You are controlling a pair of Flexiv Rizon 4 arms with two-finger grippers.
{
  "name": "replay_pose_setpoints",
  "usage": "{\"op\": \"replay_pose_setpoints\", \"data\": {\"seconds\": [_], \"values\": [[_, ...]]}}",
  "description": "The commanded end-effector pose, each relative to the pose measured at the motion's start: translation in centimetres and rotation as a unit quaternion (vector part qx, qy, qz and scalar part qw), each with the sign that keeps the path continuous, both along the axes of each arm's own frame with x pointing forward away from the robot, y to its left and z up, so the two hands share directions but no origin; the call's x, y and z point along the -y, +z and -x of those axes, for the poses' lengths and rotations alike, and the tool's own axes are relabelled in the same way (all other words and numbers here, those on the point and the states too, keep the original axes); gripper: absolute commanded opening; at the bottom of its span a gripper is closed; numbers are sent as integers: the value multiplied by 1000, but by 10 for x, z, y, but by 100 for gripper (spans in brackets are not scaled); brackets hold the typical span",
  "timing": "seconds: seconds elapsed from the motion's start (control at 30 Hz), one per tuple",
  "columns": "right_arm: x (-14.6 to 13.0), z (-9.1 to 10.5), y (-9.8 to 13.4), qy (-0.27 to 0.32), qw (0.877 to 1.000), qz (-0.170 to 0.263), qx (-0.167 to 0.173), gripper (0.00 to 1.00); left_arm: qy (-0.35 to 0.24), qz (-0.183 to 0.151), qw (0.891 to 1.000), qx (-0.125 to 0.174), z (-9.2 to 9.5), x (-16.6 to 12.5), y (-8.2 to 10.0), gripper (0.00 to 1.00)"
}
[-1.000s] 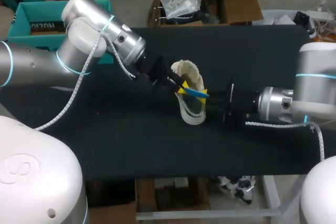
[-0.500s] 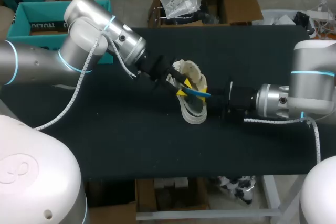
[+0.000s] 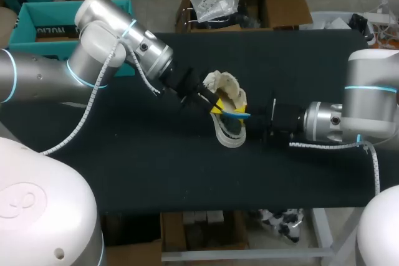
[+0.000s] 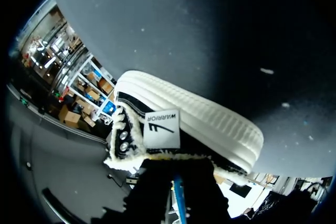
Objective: Open the shoe tongue, take the insole out of the shoe, put the insole back into the shoe, and pack the shoe into the shoebox
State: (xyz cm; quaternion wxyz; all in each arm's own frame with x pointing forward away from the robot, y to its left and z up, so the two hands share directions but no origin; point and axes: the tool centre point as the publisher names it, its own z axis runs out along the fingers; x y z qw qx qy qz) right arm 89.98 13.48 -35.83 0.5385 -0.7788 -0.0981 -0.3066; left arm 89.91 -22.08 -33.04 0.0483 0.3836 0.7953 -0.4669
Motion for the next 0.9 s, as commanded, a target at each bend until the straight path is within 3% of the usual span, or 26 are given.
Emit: {"op": "replay_pose_setpoints", "data": {"seconds": [0.03, 0.07, 0.17, 0.2, 0.33, 0.37, 0.4, 0.67, 0.9], "values": [[-1, 14, 5, -4, 1000, -1, 9, 56, 7, -1, 1000, 3, 1, 1, -2, 0], [-1, 19, 8, -5, 1000, -1, 13, 68, 8, -1, 1000, 3, 1, 1, -2, 0], [0, 29, 13, -8, 1000, 4, 17, 66, 11, 0, 1000, 3, 2, -2, -2, 0], [0, 32, 14, -10, 1000, 6, 19, 55, 12, 0, 1000, 3, 2, -2, -2, 0], [-1, 36, 17, -10, 1000, 7, 25, 25, 16, 0, 1000, 3, -1, -3, -3, 0], [-2, 36, 18, -8, 1000, 7, 28, 9, 18, -2, 1000, 3, -1, -2, -4, 0], [-3, 35, 18, -7, 1000, 8, 28, 0, 19, -2, 1000, 3, -1, -2, -5, 0], [-6, 20, 16, 3, 1000, 8, 28, 0, 32, -7, 999, -1, -9, -1, -9, 0], [-6, 0, 6, -2, 1000, 15, 9, 0, 53, -10, 998, -19, -27, 0, -14, 0]]}}
